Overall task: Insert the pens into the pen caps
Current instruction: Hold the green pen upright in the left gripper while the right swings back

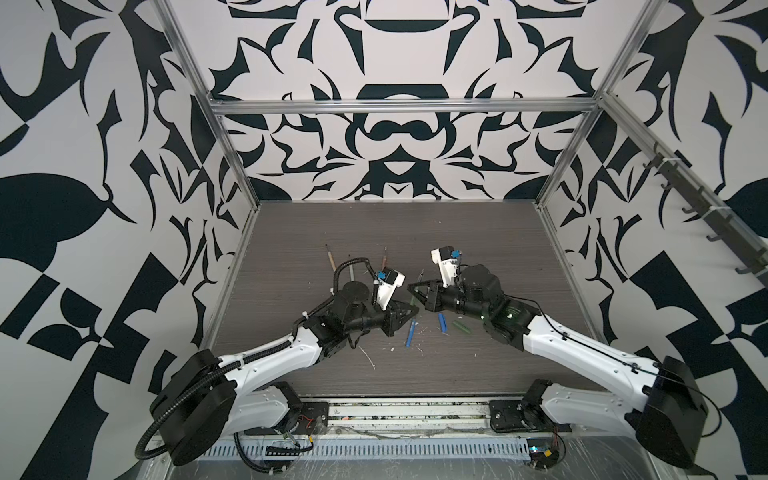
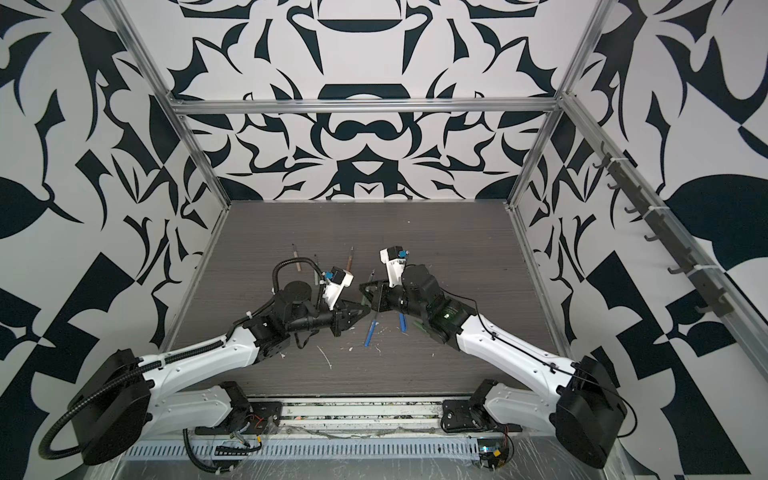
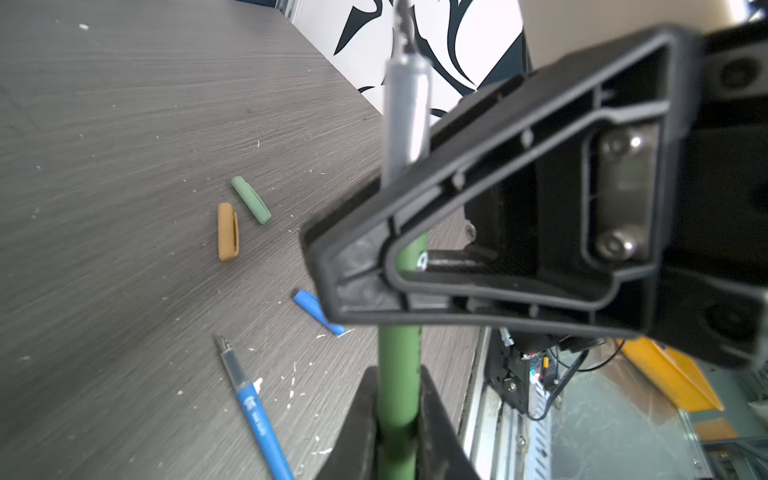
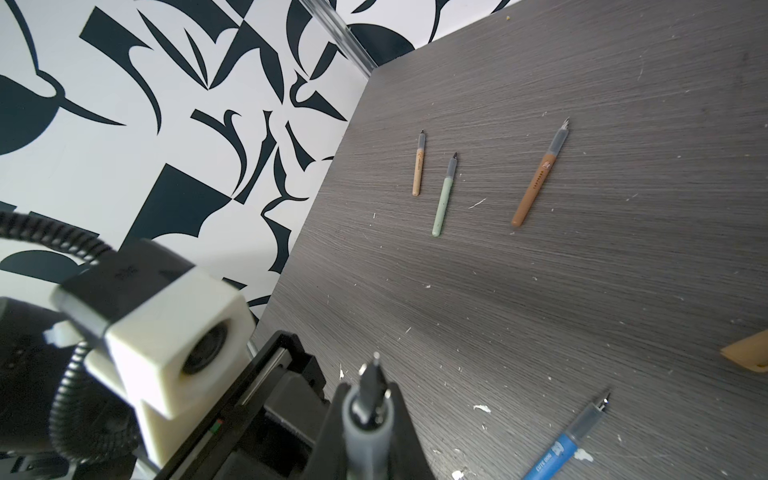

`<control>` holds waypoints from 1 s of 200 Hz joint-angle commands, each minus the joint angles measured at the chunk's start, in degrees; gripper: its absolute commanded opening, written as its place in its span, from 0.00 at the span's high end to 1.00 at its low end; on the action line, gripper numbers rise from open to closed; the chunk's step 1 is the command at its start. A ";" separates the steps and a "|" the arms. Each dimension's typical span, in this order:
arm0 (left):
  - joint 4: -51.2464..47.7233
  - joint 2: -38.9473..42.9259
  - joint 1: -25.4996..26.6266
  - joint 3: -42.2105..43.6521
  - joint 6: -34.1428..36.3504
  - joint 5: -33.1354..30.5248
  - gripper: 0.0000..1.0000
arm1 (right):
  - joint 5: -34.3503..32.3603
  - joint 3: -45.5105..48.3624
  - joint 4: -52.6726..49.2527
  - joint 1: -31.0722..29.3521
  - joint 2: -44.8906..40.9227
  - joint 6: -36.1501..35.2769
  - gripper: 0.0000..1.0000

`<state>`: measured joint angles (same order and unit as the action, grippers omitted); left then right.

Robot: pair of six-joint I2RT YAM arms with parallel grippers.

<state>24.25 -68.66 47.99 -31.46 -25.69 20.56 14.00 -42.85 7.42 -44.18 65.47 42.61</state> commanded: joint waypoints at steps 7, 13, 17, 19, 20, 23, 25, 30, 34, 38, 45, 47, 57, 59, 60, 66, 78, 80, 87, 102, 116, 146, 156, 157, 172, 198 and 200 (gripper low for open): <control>2.18 -0.90 0.09 -0.21 -1.48 -2.67 0.89 | 0.45 -0.35 2.49 -0.55 -0.38 0.89 1.00; 2.75 -1.06 0.09 0.04 -1.81 -3.76 0.90 | 0.48 -0.39 2.33 -0.54 -0.50 0.90 0.98; 3.02 -1.08 0.09 0.23 -1.92 -4.42 0.90 | 0.53 -0.39 2.15 -0.63 -0.72 0.90 0.96; 3.13 -1.05 0.09 0.27 -1.97 -4.77 0.90 | 0.51 -0.39 2.07 -0.63 -0.80 0.90 0.95; 3.24 -1.08 0.09 0.36 -1.98 -4.97 0.90 | 0.55 -0.39 2.07 -0.64 -0.84 0.90 0.95; 3.41 -0.96 0.09 0.55 -2.06 -5.59 0.90 | 0.51 -0.44 1.99 -0.64 -1.05 0.87 0.94; 3.60 -0.95 0.09 0.66 -2.10 -5.87 0.90 | 0.44 -0.47 1.83 -0.64 -1.09 0.82 0.93; 4.06 -0.74 0.10 1.03 -2.00 -6.50 0.90 | 0.21 -0.55 1.51 -0.64 -1.41 0.84 0.91; 4.47 -0.64 0.09 1.31 -1.75 -7.06 0.90 | 0.01 -0.65 1.15 -0.57 -1.69 0.82 0.89; 4.75 -0.39 0.12 1.54 -1.39 -7.42 0.90 | -0.12 -0.72 0.75 -0.64 -1.97 0.81 0.86; 4.92 0.04 0.09 1.83 -0.61 -8.39 0.91 | -0.58 -1.02 -0.31 -0.64 -2.62 0.72 0.79; 4.93 0.20 0.09 1.91 -0.48 -8.73 0.91 | -0.69 -1.12 -0.61 -0.64 -2.80 0.74 0.77; 3.98 1.00 0.09 1.93 0.66 -10.43 0.91 | -1.50 -1.64 -2.43 -0.64 -4.09 0.64 0.72; 3.75 1.26 0.09 1.93 0.87 -10.75 0.91 | -1.58 -1.69 -2.81 -0.66 -4.40 0.68 0.71; 3.68 1.39 0.09 1.93 1.02 -10.86 0.91 | -1.64 -1.79 -3.05 -0.65 -4.53 0.65 0.71; 2.83 1.99 0.09 1.85 1.59 -12.41 0.90 | -2.33 -2.17 -4.44 -0.64 -5.53 0.52 0.69; 0.80 3.23 0.09 1.60 2.78 -15.78 0.90 | -3.91 -3.12 -7.75 -0.64 -7.72 0.29 0.68; 0.45 3.50 0.11 1.45 3.05 -16.33 0.90 | -4.38 -3.36 -8.36 -0.64 -7.99 0.22 0.68; -0.61 4.24 0.10 1.21 3.74 -18.42 0.90 | -5.85 -4.04 -11.31 -0.64 -9.37 0.11 0.68; -4.28 5.88 0.09 -0.15 5.42 -21.83 0.87 | -10.16 -5.87 -18.45 -0.64 -11.79 -0.22 0.68; -7.54 6.98 0.09 -2.29 6.01 -24.70 0.87 | -14.54 -7.35 -25.80 -0.64 -12.81 -0.85 0.69; -13.35 6.44 0.09 -10.56 8.88 -22.66 0.88 | -26.15 -8.41 -40.09 -0.55 -11.46 -2.25 0.74; -14.43 5.50 0.14 -13.48 11.56 -19.82 0.88 | -28.32 -7.54 -42.47 -0.56 -10.84 -1.56 0.78; -14.51 5.44 0.11 -13.82 11.86 -19.66 0.88 | -28.50 -7.44 -42.70 -0.56 -10.78 -1.52 0.78; -15.30 3.64 0.14 -18.06 15.10 -15.22 0.89 | -29.46 -5.72 -44.37 -0.55 -10.20 -0.60 0.78; -15.90 0.95 0.09 -22.22 20.26 -5.07 0.90 | -29.08 -3.85 -46.07 -0.47 -8.39 -1.62 0.79; -15.83 0.78 0.11 -22.23 20.49 -4.64 0.90 | -29.22 -3.78 -46.15 -0.44 -8.20 -1.69 0.79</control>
<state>10.79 -65.89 48.23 -51.31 -11.84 5.85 -11.40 -47.59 -33.23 -44.66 56.14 41.89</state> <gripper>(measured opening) 0.138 0.215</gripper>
